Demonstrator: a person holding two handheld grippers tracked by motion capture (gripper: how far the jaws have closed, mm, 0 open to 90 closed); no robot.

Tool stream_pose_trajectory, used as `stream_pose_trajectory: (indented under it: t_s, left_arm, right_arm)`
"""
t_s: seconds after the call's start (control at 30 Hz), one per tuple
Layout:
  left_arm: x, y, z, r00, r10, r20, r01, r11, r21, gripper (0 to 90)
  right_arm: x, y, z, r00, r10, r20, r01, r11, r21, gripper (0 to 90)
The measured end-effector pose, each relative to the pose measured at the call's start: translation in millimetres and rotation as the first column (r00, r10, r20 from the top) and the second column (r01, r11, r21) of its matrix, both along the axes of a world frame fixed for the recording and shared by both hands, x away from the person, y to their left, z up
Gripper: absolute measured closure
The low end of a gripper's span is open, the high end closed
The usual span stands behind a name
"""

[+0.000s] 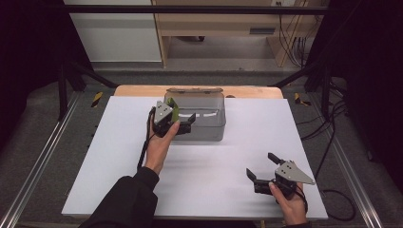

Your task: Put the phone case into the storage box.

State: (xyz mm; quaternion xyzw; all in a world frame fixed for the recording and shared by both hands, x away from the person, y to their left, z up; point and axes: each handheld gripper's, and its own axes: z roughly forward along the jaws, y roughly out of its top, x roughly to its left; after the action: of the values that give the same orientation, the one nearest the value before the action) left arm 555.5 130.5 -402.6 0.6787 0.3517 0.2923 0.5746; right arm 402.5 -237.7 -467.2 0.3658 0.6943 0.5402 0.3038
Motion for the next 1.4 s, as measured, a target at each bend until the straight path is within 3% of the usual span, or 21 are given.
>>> stream_pose_trajectory:
  t_s: [0.07, 0.37, 0.63, 1.03, 1.4]
  left_arm:
    - [-2.2, 0.7, 1.4, 0.9999, -0.001, 0.016, 0.001, 1.0000, -0.002, 3.6]
    - [-6.7, 1.3, 1.3, 0.9994, -0.033, 0.005, 0.033, 0.9995, 0.000, 2.1]
    - [-12.2, 0.5, 4.8, 0.9985, -0.052, 0.020, 0.052, 0.9985, -0.017, 1.9]
    - [-20.3, 4.3, 4.7, 0.9976, -0.060, 0.034, 0.060, 0.9981, -0.008, 1.9]
    - [-26.1, 9.6, 2.6, 0.9974, -0.062, 0.035, 0.063, 0.9975, -0.031, 1.9]
  right_arm:
    - [-0.1, 0.2, -0.1, 1.0000, 0.000, -0.002, 0.000, 1.000, 0.000, 3.2]
    - [0.2, 1.0, -0.7, 1.0000, 0.005, -0.004, -0.005, 1.000, -0.003, 3.1]
    - [0.1, 1.2, -0.7, 1.0000, 0.005, -0.007, -0.005, 1.000, -0.005, 3.2]
    - [-0.1, 1.3, -0.1, 0.9999, 0.009, -0.008, -0.009, 1.000, 0.001, 3.1]
    - [-0.3, 2.3, 0.0, 0.9997, 0.019, -0.014, -0.019, 1.000, -0.002, 3.6]
